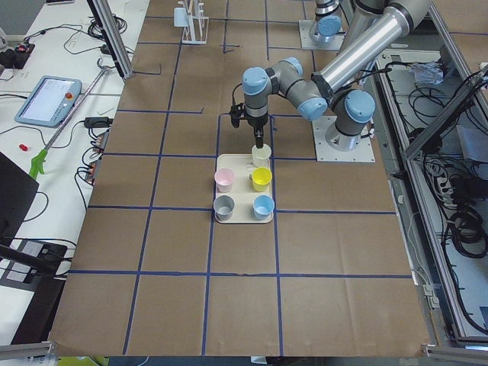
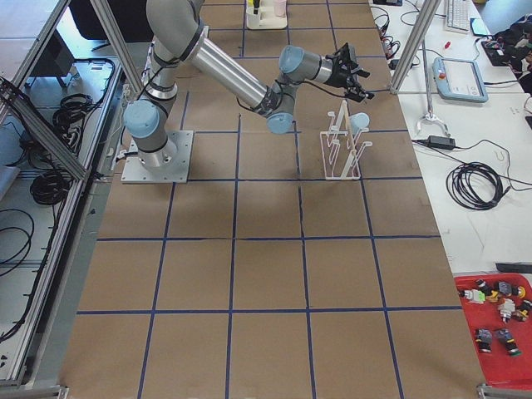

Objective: Transfer IKEA cup to right arm and place on rack

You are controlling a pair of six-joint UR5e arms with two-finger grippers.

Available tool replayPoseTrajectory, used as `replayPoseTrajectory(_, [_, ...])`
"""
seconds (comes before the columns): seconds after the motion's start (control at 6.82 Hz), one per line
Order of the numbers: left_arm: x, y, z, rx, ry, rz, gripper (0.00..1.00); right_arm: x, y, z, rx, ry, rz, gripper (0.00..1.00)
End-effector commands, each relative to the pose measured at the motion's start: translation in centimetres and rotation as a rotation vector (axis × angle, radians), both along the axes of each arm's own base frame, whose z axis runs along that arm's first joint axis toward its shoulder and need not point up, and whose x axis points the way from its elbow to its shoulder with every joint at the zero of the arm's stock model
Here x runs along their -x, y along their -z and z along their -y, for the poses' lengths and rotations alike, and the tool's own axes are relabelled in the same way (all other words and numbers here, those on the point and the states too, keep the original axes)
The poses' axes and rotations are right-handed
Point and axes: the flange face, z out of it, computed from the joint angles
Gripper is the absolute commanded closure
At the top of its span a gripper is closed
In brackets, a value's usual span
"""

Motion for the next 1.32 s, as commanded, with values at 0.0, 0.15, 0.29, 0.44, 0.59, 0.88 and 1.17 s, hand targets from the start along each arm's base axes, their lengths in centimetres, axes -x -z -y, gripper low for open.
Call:
replayPoseTrajectory(0.0, [-0.2, 1.9, -0.6, -0.031, 0.027, 0.028, 0.02, -3.5, -3.4, -1.9, 0.034, -0.099, 0.188, 0.0])
replayPoseTrajectory(0.15, [-0.4, 2.1, -0.6, -0.042, 0.03, 0.033, 0.02, -4.3, -4.9, -3.1, 0.028, -0.086, 0.333, 0.0])
replayPoseTrajectory(0.29, [-0.4, 2.5, -0.6, -0.052, 0.029, 0.031, 0.02, -5.3, -4.9, -4.7, -0.006, -0.061, 0.456, 0.0])
replayPoseTrajectory(0.44, [-0.4, 2.4, -0.5, -0.047, 0.029, 0.032, 0.06, -6.5, -3.8, -6.3, -0.054, -0.039, 0.556, 0.0])
replayPoseTrajectory(0.59, [-0.4, 2.5, -0.5, -0.051, 0.031, 0.032, 0.29, -7.7, -3.2, -7.7, -0.093, -0.015, 0.669, 0.01])
replayPoseTrajectory(0.88, [-0.5, 2.6, -0.5, -0.057, 0.03, 0.033, 0.93, -11.3, -4.2, -9.5, -0.121, -0.013, 0.886, 0.01])
replayPoseTrajectory(1.17, [-0.6, 2.3, -0.4, -0.053, 0.03, 0.035, 1.0, -14.8, -4.3, -11.3, -0.16, 0.006, 1.163, 0.01])
